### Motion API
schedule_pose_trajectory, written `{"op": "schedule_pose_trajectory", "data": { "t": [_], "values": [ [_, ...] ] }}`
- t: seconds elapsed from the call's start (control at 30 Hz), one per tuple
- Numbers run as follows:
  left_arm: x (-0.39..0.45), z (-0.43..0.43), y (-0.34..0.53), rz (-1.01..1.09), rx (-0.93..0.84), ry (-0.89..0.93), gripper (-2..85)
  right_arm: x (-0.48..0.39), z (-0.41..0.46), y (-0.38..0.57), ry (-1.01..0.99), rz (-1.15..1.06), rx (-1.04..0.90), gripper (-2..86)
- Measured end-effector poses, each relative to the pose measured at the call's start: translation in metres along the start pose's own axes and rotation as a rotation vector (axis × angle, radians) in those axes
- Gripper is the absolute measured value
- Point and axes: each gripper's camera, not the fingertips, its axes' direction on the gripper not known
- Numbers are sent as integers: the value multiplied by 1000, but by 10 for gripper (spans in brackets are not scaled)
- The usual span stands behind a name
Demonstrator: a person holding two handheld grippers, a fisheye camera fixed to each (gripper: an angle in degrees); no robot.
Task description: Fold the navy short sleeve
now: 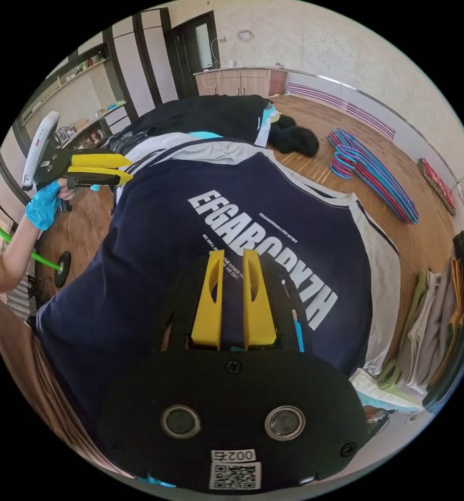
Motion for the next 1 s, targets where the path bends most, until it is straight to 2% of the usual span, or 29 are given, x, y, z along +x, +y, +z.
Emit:
{"op": "schedule_pose_trajectory", "data": {
  "t": [0.27, 0.5, 0.67, 1.0],
  "values": [
    [-18, -34, 18, 11, 86, -17, 1, -13, 6, -34, 19, -50, 11, 64],
    [-62, -62, -1, -16, 117, -118, -7, 19, 27, -78, 13, 57, 82, 67],
    [-86, -59, -21, -31, 74, -154, -8, 53, 44, -126, -18, 149, 134, 83],
    [-117, -21, -30, -65, -52, -170, -7, 99, 121, -222, -142, 247, 92, 120]
  ]
}}
